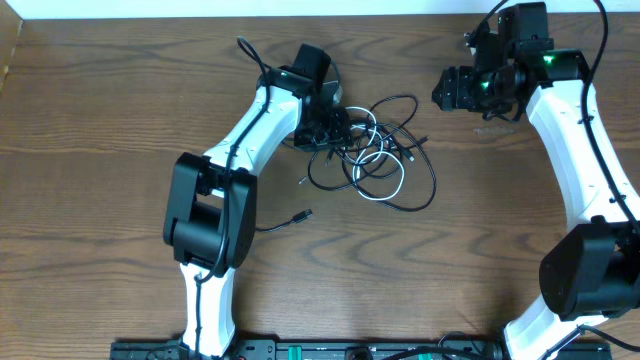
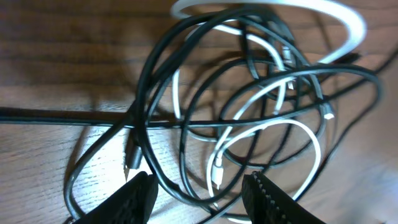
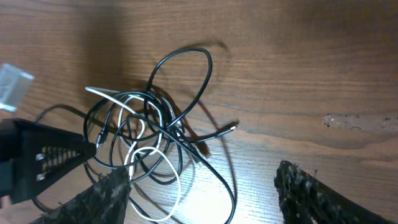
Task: Untangle cables
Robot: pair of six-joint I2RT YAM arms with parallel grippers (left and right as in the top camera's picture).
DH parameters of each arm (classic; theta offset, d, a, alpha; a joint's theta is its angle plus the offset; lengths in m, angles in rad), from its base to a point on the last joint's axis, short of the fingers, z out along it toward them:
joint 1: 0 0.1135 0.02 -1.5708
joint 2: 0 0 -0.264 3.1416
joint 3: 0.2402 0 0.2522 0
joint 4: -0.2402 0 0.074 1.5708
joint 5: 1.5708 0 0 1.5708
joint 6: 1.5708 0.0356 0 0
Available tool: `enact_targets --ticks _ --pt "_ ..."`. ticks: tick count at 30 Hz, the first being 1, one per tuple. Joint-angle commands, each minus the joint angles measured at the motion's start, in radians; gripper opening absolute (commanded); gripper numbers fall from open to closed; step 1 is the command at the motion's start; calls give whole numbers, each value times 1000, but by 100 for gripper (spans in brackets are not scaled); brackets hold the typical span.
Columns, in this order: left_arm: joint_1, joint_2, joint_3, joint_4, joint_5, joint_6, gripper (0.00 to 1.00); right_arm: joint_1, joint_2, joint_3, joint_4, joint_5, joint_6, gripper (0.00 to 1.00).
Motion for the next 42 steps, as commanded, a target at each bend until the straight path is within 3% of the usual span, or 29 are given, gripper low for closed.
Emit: enact_targets --ticks 1,14,32,42 --pt "-1 34 20 3 -16 -53 49 3 2 0 0 4 6 73" --pt "-45 84 20 24 -19 -53 49 4 2 -1 -2 4 6 73" --pt "-50 91 14 -12 -323 -52 49 18 2 -13 5 4 3 75" --pt "-50 91 14 -26 -386 -48 49 24 2 -45 23 4 3 75"
